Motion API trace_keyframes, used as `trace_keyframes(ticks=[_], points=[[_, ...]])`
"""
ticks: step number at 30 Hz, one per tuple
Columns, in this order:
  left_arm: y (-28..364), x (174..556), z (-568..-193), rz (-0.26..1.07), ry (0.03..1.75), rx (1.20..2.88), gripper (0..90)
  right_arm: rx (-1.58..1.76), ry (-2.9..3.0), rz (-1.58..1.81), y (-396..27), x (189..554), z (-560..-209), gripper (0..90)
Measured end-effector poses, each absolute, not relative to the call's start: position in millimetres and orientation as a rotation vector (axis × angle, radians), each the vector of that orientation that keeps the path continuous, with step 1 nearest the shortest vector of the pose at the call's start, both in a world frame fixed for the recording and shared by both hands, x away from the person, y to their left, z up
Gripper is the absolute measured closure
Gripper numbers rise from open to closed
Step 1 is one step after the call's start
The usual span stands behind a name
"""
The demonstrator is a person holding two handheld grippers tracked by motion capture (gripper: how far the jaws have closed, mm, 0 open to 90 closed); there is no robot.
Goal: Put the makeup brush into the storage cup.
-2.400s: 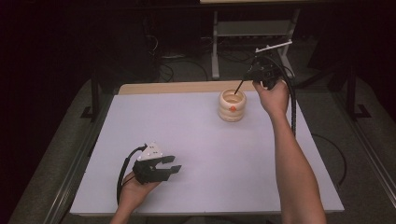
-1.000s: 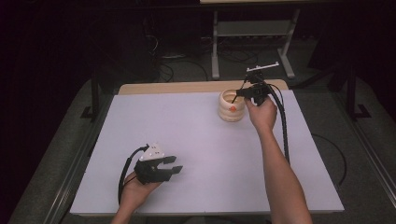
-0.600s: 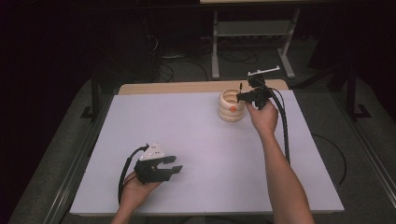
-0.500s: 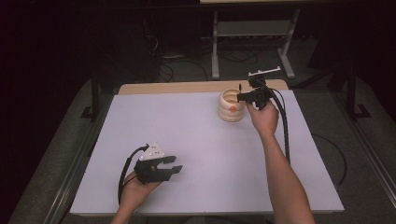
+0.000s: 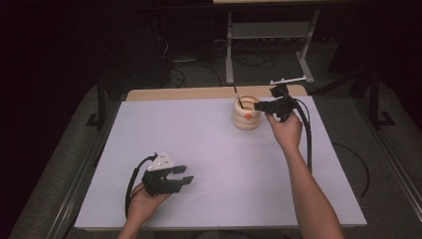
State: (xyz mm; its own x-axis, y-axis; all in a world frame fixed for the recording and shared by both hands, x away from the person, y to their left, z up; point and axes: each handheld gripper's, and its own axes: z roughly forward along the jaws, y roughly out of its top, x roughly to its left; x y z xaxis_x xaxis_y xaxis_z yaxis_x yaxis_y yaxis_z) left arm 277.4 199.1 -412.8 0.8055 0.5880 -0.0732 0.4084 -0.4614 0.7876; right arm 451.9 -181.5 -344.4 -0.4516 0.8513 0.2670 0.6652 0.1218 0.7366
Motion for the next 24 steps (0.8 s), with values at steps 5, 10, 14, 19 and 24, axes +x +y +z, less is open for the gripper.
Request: trace_keyframes(ticks=[5,10,14,19,24], points=[[200,278,-413,0.264,0.737,2.12,51.7,1.48,2.18,1.249,-185,445,-344,69.4],[201,278,-413,0.271,0.745,2.113,49.9,1.449,2.212,1.251,-185,440,-348,66.0],[203,278,-413,0.272,0.763,2.102,47.7,1.402,2.265,1.237,-182,430,-355,60.4],[205,279,-412,0.281,0.774,2.092,46.5,1.364,2.284,1.241,-182,424,-359,58.0],[207,280,-412,0.29,0.78,2.091,44.7,1.346,2.298,1.246,-183,418,-364,54.9]])
